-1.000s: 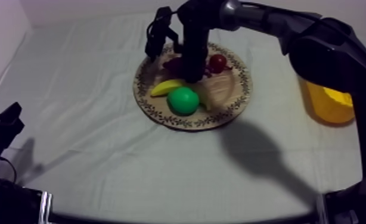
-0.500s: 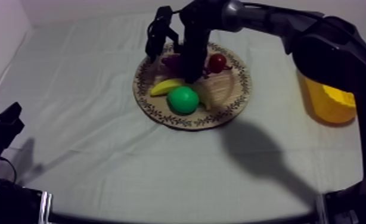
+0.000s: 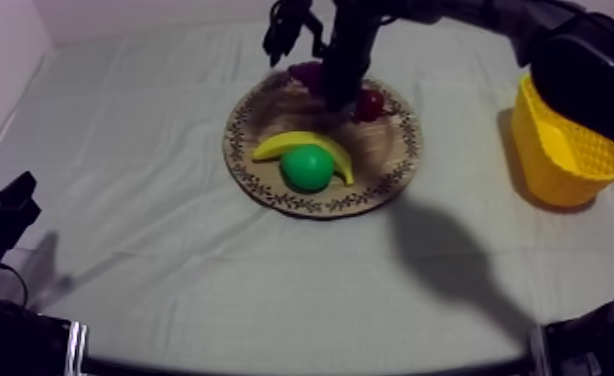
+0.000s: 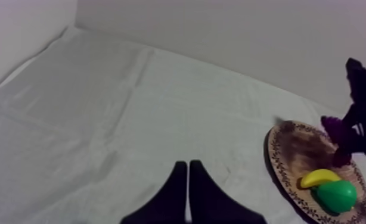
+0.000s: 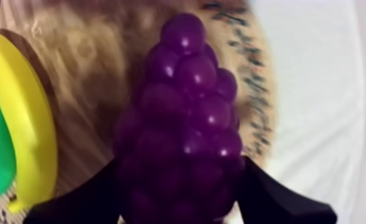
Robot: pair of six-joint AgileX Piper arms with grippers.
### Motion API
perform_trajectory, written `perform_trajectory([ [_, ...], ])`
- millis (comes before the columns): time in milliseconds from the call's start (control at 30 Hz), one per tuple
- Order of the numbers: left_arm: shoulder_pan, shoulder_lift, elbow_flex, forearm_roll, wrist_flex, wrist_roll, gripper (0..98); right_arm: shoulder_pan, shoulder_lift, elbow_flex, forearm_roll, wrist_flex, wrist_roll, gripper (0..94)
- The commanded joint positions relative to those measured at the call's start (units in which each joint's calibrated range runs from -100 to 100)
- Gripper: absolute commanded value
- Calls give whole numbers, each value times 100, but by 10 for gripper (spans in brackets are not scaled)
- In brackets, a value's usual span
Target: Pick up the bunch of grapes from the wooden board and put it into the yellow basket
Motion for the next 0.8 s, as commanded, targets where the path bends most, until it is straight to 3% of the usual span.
perform_trajectory([
  [0, 1, 0, 2, 0, -1, 1, 1, 63, -352, 110, -61, 23, 7, 483],
  [367, 1, 0, 2, 0, -1, 1, 1, 287, -2451, 1856, -128, -44, -164, 482],
  [767, 1, 0, 2, 0, -1, 1, 1, 267, -4735, 4219, -78, 153, -706, 489],
])
